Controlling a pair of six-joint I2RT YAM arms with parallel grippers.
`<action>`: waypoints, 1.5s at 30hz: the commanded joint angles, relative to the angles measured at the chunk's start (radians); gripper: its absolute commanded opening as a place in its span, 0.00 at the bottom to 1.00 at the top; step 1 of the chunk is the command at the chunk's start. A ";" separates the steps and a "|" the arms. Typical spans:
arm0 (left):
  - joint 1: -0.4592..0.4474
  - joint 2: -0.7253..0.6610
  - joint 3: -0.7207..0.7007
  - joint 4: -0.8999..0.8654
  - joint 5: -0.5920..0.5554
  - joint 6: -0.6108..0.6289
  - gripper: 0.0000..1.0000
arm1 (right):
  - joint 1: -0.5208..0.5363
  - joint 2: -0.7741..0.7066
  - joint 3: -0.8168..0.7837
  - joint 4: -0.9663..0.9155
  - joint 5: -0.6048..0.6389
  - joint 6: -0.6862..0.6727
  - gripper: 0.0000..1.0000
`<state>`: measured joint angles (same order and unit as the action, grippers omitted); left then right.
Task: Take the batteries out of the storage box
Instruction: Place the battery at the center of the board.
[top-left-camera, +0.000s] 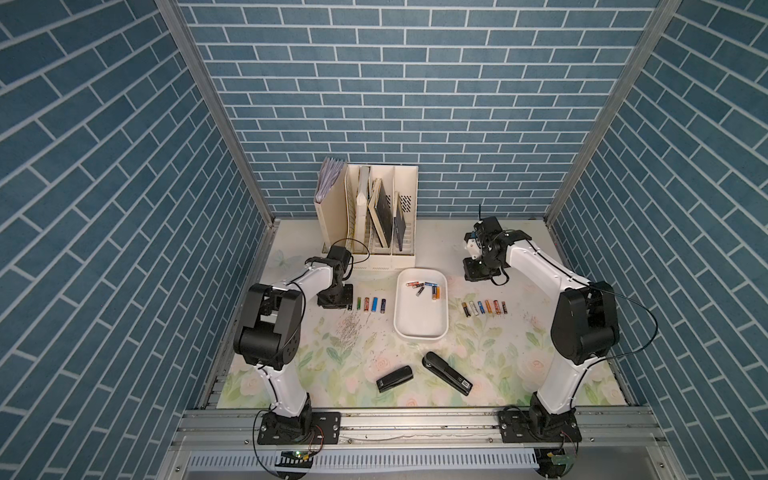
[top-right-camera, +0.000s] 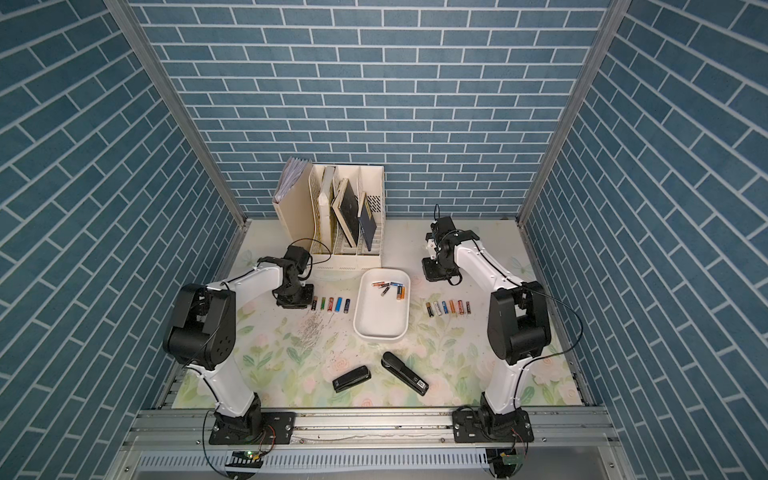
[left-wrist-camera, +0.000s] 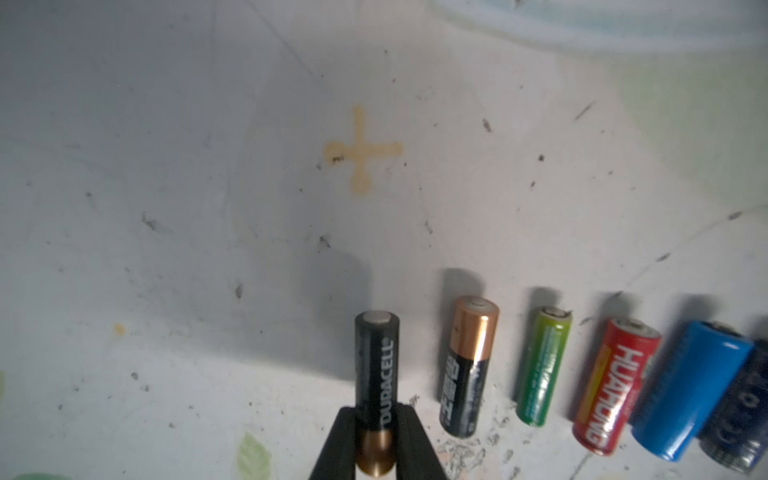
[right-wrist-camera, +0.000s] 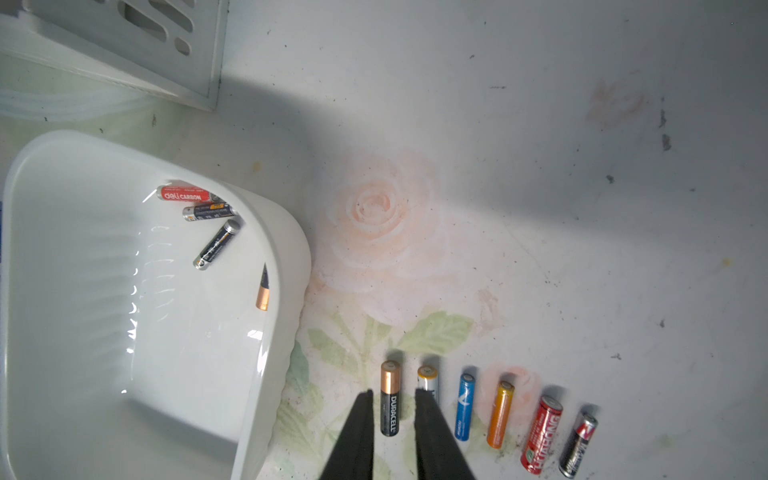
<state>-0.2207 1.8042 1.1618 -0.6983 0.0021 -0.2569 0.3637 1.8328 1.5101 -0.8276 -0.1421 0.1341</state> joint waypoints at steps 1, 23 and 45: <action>0.009 0.010 -0.003 0.001 0.001 0.015 0.21 | 0.008 0.014 0.022 -0.026 0.013 0.030 0.22; 0.011 0.028 -0.030 0.017 0.006 0.008 0.27 | 0.010 0.013 0.013 -0.027 0.017 0.029 0.22; 0.011 -0.027 0.052 -0.039 -0.017 -0.016 0.35 | 0.016 0.000 0.020 -0.028 0.013 0.035 0.22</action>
<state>-0.2188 1.8118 1.1755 -0.6968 0.0017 -0.2607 0.3679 1.8328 1.5101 -0.8307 -0.1352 0.1345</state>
